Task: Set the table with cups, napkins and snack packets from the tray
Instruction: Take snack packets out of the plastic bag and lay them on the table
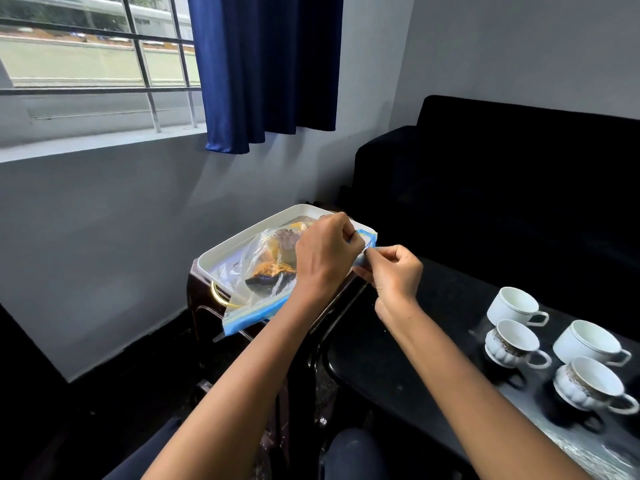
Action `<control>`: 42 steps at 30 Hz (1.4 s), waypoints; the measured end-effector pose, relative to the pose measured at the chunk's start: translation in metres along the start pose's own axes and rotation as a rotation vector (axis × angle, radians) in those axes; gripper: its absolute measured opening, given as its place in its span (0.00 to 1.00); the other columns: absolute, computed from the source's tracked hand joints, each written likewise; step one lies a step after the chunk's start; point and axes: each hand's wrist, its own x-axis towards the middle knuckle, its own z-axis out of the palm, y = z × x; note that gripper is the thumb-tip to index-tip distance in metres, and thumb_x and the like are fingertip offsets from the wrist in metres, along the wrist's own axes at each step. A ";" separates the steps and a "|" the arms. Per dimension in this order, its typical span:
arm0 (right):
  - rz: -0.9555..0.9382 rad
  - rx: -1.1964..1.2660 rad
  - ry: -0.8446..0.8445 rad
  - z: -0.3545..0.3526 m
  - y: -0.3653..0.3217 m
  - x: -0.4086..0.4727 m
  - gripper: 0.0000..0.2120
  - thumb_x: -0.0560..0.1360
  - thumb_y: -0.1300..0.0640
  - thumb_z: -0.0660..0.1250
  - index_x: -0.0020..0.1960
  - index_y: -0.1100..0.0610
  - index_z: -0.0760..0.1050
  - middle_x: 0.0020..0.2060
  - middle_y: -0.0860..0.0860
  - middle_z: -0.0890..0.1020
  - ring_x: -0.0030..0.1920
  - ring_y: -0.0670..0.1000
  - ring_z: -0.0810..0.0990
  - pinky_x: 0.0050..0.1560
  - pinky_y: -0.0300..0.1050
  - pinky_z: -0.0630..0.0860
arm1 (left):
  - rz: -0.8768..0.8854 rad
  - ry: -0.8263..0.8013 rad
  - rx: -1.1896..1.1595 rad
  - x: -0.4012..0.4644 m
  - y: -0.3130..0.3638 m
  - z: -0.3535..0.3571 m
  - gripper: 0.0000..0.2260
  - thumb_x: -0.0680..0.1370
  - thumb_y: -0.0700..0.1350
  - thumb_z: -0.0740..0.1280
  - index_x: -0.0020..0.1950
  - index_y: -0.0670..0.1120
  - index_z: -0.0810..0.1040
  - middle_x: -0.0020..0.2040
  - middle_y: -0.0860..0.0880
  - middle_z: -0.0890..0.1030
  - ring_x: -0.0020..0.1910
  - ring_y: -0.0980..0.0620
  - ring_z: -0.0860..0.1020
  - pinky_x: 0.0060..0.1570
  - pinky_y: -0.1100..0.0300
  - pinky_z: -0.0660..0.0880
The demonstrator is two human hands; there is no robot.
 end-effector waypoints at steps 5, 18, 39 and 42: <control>0.059 0.055 -0.070 -0.006 0.000 0.002 0.07 0.72 0.64 0.70 0.47 0.65 0.76 0.38 0.60 0.82 0.33 0.52 0.82 0.33 0.42 0.81 | 0.000 -0.090 -0.085 0.006 -0.002 -0.007 0.06 0.73 0.46 0.68 0.42 0.45 0.83 0.39 0.50 0.84 0.42 0.49 0.80 0.42 0.52 0.77; 0.106 0.031 -0.176 -0.012 -0.003 0.001 0.03 0.73 0.67 0.67 0.41 0.62 0.77 0.36 0.57 0.83 0.28 0.47 0.82 0.30 0.39 0.80 | -0.020 -0.467 0.092 0.019 -0.002 -0.027 0.10 0.69 0.50 0.74 0.48 0.48 0.83 0.46 0.49 0.84 0.46 0.49 0.81 0.51 0.51 0.78; 0.069 0.012 -0.129 0.003 0.004 0.005 0.03 0.73 0.66 0.67 0.47 0.65 0.78 0.37 0.57 0.83 0.33 0.50 0.84 0.29 0.38 0.78 | -0.037 -0.311 0.025 0.017 -0.007 -0.020 0.05 0.72 0.41 0.70 0.42 0.45 0.85 0.35 0.48 0.81 0.34 0.51 0.74 0.33 0.61 0.68; 0.063 0.025 -0.109 0.004 0.005 0.005 0.02 0.73 0.67 0.67 0.46 0.66 0.77 0.36 0.57 0.82 0.29 0.48 0.83 0.28 0.37 0.78 | -0.047 -0.272 0.007 0.016 -0.008 -0.018 0.05 0.71 0.40 0.68 0.41 0.42 0.84 0.37 0.43 0.82 0.34 0.47 0.75 0.34 0.56 0.72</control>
